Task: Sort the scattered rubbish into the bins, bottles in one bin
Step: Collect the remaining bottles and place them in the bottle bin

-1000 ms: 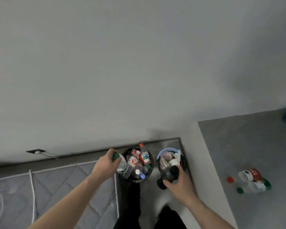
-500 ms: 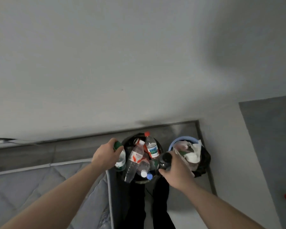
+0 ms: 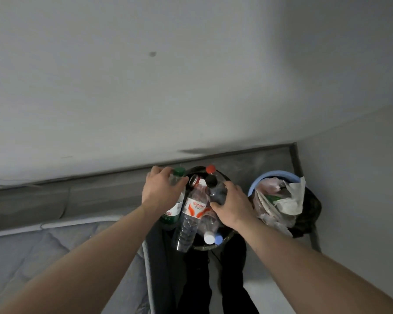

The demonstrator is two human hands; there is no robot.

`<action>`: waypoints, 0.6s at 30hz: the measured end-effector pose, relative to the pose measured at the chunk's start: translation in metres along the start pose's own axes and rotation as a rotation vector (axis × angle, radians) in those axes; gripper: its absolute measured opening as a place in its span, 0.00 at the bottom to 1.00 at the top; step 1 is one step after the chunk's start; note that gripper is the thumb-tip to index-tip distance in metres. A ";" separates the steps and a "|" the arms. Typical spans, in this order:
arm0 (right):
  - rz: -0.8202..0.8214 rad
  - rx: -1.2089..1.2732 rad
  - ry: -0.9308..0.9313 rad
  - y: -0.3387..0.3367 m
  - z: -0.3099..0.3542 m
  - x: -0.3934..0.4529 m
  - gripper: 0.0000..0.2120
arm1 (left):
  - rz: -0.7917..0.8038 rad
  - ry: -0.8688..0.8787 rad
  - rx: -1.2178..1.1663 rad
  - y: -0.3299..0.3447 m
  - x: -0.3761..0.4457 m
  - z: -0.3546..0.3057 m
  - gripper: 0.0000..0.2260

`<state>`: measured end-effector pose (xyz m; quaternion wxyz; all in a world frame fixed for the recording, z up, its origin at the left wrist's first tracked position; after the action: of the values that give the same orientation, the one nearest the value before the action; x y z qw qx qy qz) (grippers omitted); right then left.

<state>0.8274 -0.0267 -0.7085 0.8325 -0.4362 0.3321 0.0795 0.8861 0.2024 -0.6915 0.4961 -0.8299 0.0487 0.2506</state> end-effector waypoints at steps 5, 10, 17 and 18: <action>0.020 -0.002 0.046 0.015 -0.003 0.009 0.30 | 0.115 -0.092 -0.015 0.037 0.002 0.019 0.30; 0.002 -0.029 0.037 0.016 -0.005 0.002 0.31 | 0.150 -0.088 0.011 0.046 -0.012 0.027 0.31; 0.023 -0.023 0.034 0.008 -0.011 -0.010 0.32 | 0.441 -0.293 0.110 0.072 -0.029 0.062 0.29; 0.027 -0.020 0.033 0.006 -0.011 -0.012 0.32 | 0.439 -0.295 0.107 0.070 -0.029 0.062 0.27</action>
<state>0.8101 -0.0297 -0.7095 0.8215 -0.4412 0.3507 0.0867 0.8151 0.2148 -0.7582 0.4747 -0.7266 0.1676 0.4675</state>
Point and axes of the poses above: each hand's wrist, its own x-axis towards the middle knuckle, its own y-axis out of the palm, z = x × y, the point moved 10 cm from there along x, towards the middle knuckle, and after that the axes turned 6 degrees about -z, right-handed, at the moved point
